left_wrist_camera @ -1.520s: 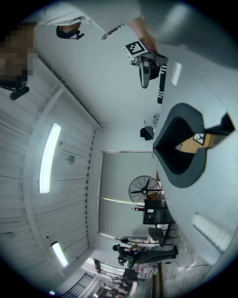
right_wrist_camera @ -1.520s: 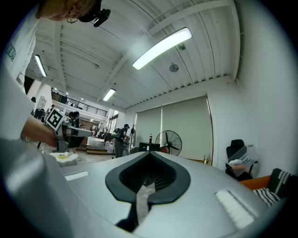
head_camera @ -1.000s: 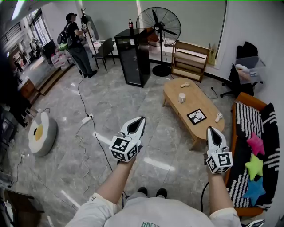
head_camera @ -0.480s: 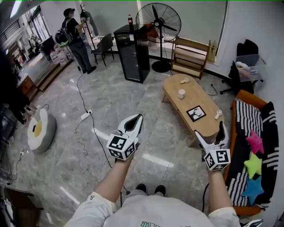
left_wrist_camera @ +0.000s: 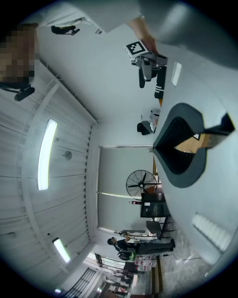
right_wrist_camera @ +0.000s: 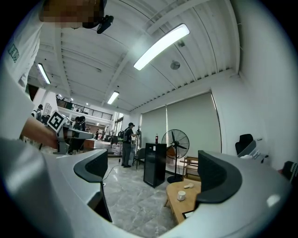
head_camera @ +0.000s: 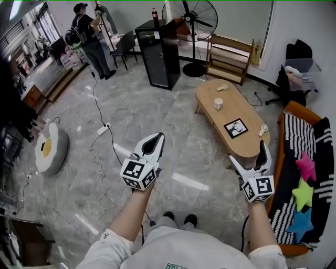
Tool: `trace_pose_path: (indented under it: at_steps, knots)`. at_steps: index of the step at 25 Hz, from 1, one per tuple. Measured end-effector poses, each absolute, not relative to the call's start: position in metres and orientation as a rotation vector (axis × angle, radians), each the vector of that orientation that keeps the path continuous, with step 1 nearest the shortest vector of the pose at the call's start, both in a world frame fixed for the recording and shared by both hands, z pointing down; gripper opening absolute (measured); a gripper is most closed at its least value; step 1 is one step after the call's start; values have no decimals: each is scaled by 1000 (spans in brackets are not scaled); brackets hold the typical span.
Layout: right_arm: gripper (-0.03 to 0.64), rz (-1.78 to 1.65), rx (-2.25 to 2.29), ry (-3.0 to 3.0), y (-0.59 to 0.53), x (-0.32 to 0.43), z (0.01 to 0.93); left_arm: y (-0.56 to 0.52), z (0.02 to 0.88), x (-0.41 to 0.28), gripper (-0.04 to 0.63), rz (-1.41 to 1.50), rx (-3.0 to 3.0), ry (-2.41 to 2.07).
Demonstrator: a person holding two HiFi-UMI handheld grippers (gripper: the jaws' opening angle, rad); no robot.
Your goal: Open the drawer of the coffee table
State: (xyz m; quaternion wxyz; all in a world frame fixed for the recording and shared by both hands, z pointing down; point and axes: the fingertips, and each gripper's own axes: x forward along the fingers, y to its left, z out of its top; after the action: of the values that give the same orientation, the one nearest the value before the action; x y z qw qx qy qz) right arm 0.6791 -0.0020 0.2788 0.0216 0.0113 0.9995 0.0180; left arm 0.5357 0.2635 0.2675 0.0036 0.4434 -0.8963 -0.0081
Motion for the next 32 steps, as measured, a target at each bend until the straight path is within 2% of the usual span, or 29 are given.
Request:
trace_pose_path:
  at_steps: [6,11,18,26,32]
  knots:
    - [591,52,106,3106,5,647,282,274,273,515,-2,19,1352,-2820]
    - [591,79,145,3107,15,599,280,285,276,471,-2,-1,1325,-2837]
    - [591,167,186,3132,31,501,276,289,289,373,-2,-57,1335,-2851]
    - [591,159,232,3140,68,364,274,308,298,250,-2,13,1378,-2827]
    - [590,169,245,3131,84,299,267,315,297,184,-2,12,1393,-2820]
